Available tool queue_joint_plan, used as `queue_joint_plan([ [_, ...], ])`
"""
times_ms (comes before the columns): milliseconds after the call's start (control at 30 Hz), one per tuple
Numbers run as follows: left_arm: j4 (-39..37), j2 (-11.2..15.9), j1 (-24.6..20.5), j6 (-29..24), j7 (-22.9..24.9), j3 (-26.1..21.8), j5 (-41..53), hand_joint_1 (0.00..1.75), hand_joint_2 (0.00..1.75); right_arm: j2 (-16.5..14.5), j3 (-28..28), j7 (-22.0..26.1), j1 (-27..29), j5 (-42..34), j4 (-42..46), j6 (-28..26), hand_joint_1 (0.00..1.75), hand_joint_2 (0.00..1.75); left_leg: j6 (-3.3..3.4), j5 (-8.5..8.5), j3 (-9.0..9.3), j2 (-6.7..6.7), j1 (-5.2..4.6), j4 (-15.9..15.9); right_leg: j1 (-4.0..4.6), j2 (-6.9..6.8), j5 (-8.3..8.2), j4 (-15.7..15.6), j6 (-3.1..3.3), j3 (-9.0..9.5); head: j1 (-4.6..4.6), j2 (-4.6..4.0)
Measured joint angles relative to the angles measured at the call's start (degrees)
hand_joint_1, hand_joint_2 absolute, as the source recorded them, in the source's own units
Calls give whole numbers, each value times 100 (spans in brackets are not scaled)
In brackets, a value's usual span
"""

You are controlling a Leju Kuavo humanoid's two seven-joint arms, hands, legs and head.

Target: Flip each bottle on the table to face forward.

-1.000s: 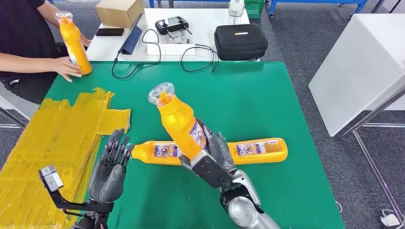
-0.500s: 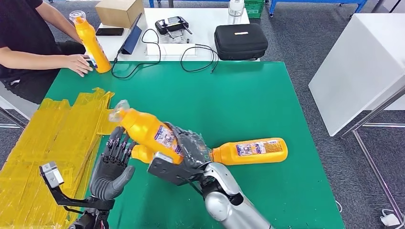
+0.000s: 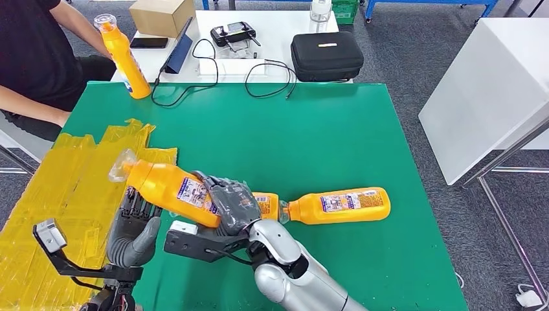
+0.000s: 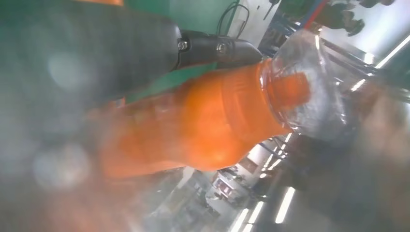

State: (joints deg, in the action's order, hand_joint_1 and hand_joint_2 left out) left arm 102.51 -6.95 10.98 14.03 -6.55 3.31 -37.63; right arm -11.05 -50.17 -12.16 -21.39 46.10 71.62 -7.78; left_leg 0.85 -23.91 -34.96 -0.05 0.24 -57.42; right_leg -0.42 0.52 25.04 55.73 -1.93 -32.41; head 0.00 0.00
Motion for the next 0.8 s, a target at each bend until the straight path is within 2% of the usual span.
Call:
queue_joint_plan([
  [300, -3, 3, 23, 114, 185, -182, -429, 0, 175, -143, -415, -159, -168, 265, -103, 85, 175, 175, 0, 0, -1, 0, 0, 0, 0, 0, 0, 0, 0, -1, 0, 0],
  [767, -2, 7, 108, 125, 230, -379, -453, 0, 175, -275, -782, -299, -402, 94, -298, 465, 175, 175, 0, 0, -1, 1, 0, 0, 0, 1, 0, 0, 1, -2, 0, 0],
  [800, -2, 7, 116, 114, 226, -393, -452, 42, 175, -286, -809, -310, -419, 63, -309, 503, 175, 175, 0, 0, -1, 1, 0, 0, 0, 1, 0, 0, 1, -2, 0, 0],
])
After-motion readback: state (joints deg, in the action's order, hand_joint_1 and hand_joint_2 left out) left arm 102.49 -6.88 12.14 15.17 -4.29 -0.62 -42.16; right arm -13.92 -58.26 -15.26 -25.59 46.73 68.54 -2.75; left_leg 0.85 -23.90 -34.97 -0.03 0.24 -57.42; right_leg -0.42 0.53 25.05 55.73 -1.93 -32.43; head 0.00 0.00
